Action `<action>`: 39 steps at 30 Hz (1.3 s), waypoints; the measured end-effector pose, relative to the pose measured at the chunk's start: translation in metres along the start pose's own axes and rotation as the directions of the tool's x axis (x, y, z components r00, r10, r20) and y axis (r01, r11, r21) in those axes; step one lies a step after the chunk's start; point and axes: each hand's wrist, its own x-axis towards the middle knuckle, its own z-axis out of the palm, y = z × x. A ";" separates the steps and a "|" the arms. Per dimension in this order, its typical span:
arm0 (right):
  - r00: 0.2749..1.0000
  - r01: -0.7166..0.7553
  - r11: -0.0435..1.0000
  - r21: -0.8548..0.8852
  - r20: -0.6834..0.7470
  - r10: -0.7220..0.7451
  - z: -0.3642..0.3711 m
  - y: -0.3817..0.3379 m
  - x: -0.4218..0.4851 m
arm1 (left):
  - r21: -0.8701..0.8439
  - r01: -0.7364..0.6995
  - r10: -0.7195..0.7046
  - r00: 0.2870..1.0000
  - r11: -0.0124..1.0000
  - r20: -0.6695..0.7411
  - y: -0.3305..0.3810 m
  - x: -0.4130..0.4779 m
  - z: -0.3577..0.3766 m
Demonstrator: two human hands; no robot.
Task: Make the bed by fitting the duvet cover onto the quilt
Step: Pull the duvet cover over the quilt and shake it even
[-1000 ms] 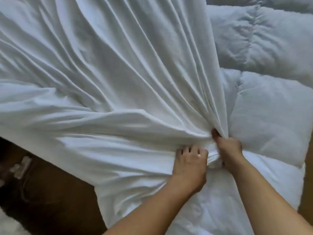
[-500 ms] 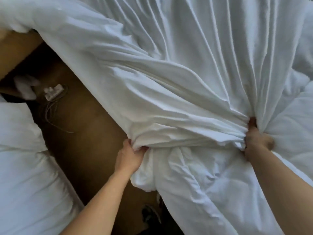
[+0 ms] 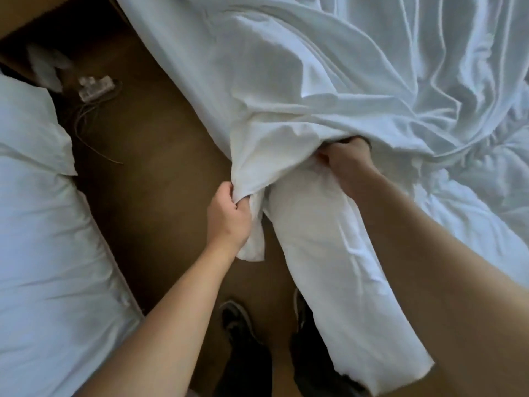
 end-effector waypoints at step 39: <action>0.320 0.684 -0.374 -0.626 0.719 -0.617 0.072 -0.113 0.106 | 0.215 -0.248 0.246 0.969 0.945 0.034 0.071 0.187 0.037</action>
